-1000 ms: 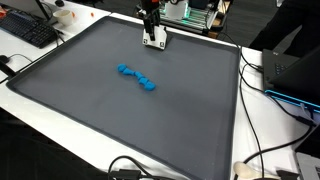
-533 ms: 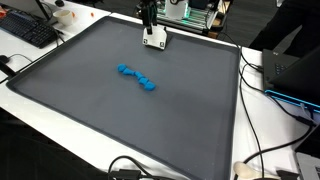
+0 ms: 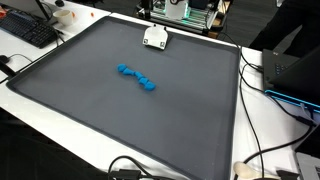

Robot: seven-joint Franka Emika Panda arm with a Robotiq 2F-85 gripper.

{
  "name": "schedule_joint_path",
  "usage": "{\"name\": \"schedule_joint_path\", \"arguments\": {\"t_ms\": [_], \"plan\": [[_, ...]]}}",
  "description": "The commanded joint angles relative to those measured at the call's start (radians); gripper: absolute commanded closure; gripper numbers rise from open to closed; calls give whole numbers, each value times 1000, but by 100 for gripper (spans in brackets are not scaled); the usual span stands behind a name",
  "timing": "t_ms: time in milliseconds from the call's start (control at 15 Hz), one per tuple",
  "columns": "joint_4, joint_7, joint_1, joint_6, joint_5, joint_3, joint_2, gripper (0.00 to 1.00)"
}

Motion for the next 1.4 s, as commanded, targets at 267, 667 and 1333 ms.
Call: {"name": "schedule_joint_path", "arguments": {"t_ms": [267, 667, 1333], "plan": [[207, -179, 9, -108, -171, 56, 2, 0], [332, -462, 43, -82, -175, 67, 93, 0], [407, -700, 67, -81, -159, 62, 174, 0]]}}
